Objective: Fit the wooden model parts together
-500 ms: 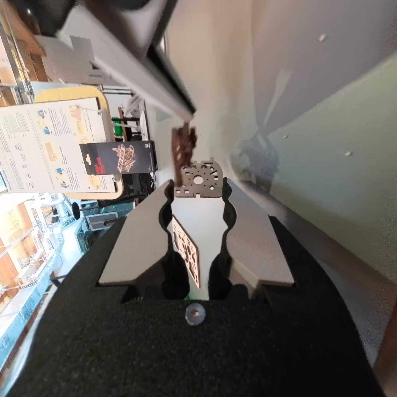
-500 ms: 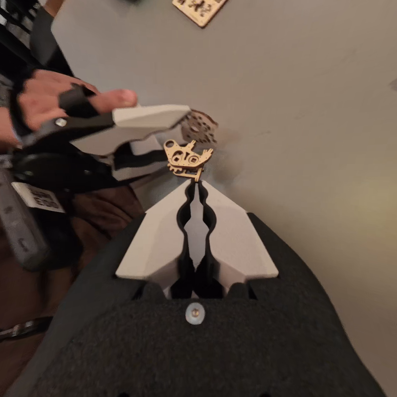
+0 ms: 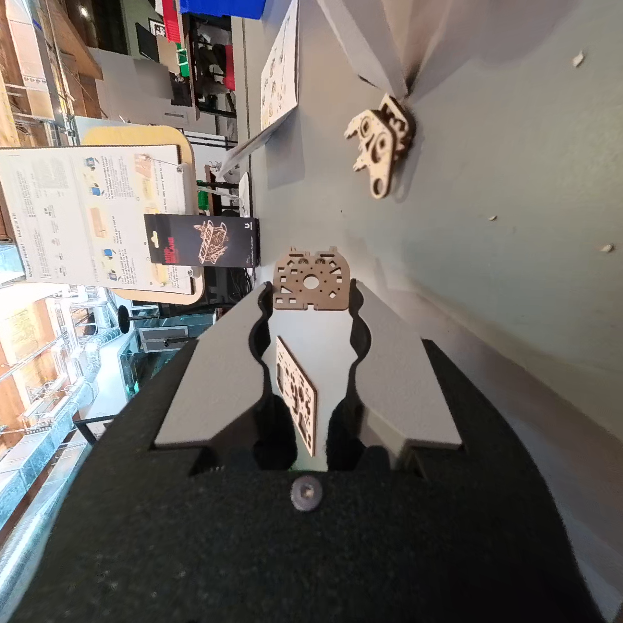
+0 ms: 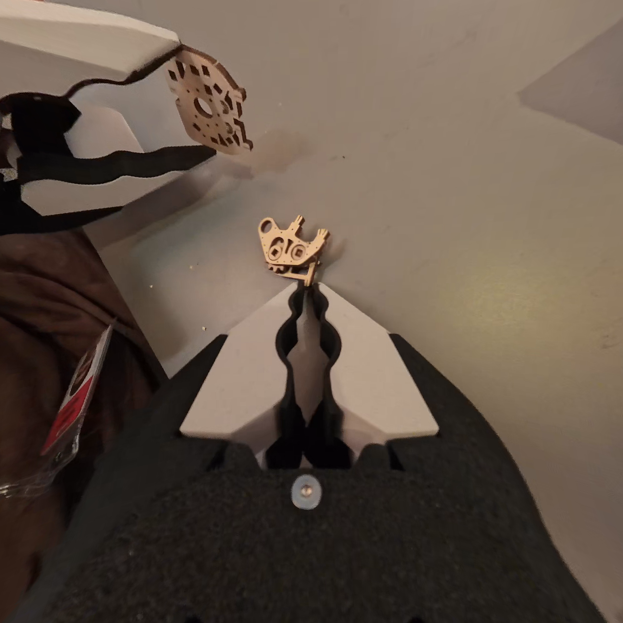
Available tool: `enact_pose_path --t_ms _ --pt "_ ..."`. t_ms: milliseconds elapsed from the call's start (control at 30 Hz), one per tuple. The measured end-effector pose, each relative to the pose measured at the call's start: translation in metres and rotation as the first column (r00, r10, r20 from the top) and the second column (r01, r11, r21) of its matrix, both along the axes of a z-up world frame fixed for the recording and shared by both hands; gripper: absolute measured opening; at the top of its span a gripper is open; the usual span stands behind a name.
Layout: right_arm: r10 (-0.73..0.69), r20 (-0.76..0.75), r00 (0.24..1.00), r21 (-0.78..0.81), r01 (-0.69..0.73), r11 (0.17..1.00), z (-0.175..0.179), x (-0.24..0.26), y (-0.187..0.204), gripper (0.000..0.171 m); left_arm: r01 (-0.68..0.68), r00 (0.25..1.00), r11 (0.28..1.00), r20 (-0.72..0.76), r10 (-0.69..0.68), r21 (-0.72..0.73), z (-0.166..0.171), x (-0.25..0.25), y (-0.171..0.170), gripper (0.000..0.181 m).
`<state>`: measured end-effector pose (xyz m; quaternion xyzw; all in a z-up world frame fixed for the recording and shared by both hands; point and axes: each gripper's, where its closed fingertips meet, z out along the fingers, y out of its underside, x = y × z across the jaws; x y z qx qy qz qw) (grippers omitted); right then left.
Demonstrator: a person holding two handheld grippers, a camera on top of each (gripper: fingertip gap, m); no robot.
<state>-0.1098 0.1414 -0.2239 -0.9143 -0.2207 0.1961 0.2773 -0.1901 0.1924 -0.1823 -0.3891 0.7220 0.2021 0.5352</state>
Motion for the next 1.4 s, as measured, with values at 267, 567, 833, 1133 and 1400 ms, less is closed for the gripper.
enact_pose_path --t_ms 267,567,833,1133,1400 --pt "0.079 -0.060 0.995 0.170 -0.068 0.983 0.037 0.002 -0.002 0.020 0.064 0.988 0.996 0.144 -0.055 -0.056 0.022 0.009 -0.014 0.043" --pt "0.244 -0.471 0.848 0.252 -0.136 0.958 0.092 -0.058 0.001 0.013 0.217 0.931 0.965 0.330 -0.158 -0.151 0.055 0.023 -0.049 0.044" --pt "0.264 -0.686 0.678 0.219 -0.154 0.963 0.110 -0.046 -0.007 0.003 0.412 0.815 0.679 0.579 0.023 -0.608 0.083 0.019 -0.064 0.042" --pt "0.425 -0.675 0.603 0.373 -0.218 0.902 0.135 -0.060 -0.017 0.003 0.619 0.757 -0.193 0.511 0.408 -0.762 0.098 0.021 -0.076 0.032" --pt "0.432 -0.671 0.602 0.358 -0.247 0.900 0.131 -0.066 -0.020 0.003 0.601 0.778 -0.255 0.482 0.402 -0.758 0.090 0.021 -0.075 0.002"
